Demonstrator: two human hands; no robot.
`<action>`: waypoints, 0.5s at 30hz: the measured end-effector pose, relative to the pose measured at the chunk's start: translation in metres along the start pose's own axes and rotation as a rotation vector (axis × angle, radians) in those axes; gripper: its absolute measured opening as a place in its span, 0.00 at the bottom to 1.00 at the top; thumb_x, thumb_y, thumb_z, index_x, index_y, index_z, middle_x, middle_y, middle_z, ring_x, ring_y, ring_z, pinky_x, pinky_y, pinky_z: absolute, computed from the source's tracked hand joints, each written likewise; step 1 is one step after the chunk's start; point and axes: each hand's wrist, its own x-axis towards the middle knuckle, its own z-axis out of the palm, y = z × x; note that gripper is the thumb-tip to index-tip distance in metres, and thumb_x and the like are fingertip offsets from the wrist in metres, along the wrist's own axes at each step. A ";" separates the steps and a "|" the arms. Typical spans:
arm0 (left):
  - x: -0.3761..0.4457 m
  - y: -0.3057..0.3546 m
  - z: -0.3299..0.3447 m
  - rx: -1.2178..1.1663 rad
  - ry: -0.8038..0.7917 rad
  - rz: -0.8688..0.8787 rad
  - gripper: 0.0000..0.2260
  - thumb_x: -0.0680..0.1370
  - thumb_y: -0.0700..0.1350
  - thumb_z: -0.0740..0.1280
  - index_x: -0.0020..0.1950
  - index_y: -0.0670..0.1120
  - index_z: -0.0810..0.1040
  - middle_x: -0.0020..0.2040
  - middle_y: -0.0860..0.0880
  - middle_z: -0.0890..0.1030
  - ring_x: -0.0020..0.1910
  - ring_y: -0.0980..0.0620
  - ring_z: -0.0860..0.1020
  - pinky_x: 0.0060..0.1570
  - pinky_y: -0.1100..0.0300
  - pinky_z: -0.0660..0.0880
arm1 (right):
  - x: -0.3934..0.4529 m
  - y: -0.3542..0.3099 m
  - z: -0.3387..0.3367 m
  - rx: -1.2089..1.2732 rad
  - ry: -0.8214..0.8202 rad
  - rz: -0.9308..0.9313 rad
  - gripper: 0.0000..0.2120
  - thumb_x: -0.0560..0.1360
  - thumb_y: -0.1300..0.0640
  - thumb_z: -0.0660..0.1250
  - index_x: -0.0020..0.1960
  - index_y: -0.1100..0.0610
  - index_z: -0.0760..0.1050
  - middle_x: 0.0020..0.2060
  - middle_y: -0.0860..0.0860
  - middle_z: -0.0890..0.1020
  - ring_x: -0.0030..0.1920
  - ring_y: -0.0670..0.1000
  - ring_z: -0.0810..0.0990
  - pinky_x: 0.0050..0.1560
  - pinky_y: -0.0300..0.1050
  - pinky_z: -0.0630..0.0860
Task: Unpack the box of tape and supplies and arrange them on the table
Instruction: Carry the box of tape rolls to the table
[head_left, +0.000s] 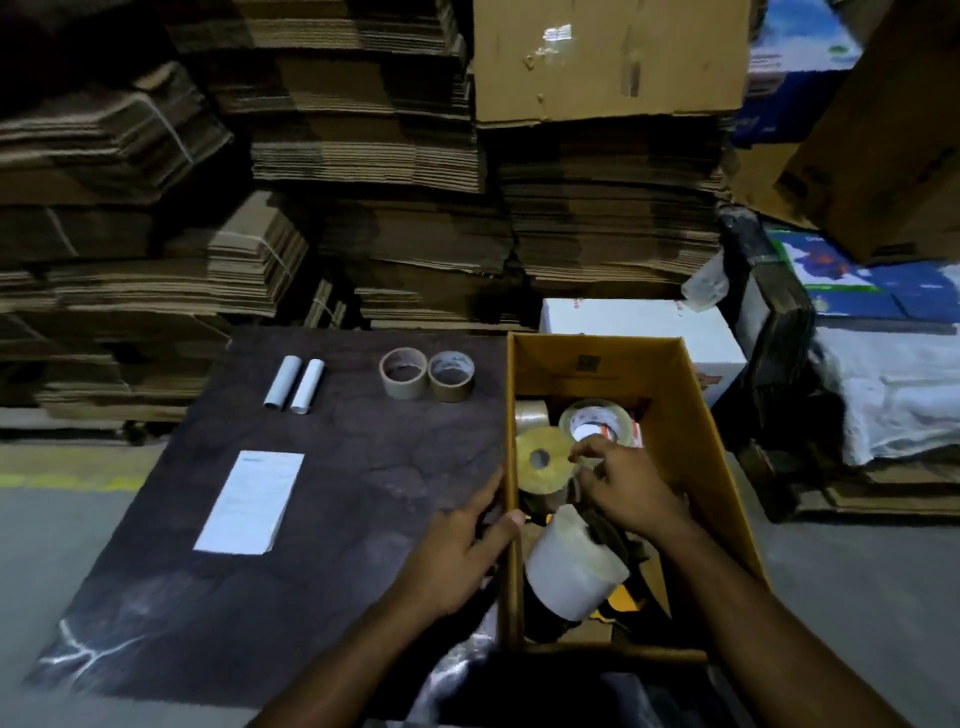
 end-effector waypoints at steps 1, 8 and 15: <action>0.000 -0.010 -0.010 0.017 -0.012 -0.036 0.18 0.82 0.51 0.62 0.71 0.61 0.67 0.59 0.63 0.80 0.57 0.68 0.77 0.55 0.73 0.71 | 0.002 -0.009 0.000 0.012 0.079 -0.038 0.12 0.77 0.57 0.65 0.60 0.51 0.77 0.51 0.52 0.84 0.47 0.49 0.81 0.44 0.35 0.69; -0.028 -0.155 -0.124 0.437 0.014 -0.348 0.25 0.76 0.55 0.59 0.72 0.50 0.69 0.62 0.46 0.80 0.64 0.43 0.75 0.60 0.55 0.74 | -0.004 -0.115 0.031 0.015 0.377 -0.341 0.09 0.75 0.57 0.64 0.52 0.54 0.80 0.51 0.49 0.83 0.53 0.50 0.78 0.55 0.38 0.68; -0.048 -0.257 -0.204 0.787 0.022 -0.175 0.28 0.75 0.57 0.56 0.71 0.44 0.71 0.72 0.40 0.70 0.71 0.40 0.68 0.69 0.49 0.68 | 0.015 -0.207 0.129 -0.181 0.175 -0.380 0.10 0.76 0.55 0.64 0.55 0.54 0.79 0.49 0.50 0.83 0.55 0.53 0.76 0.53 0.48 0.77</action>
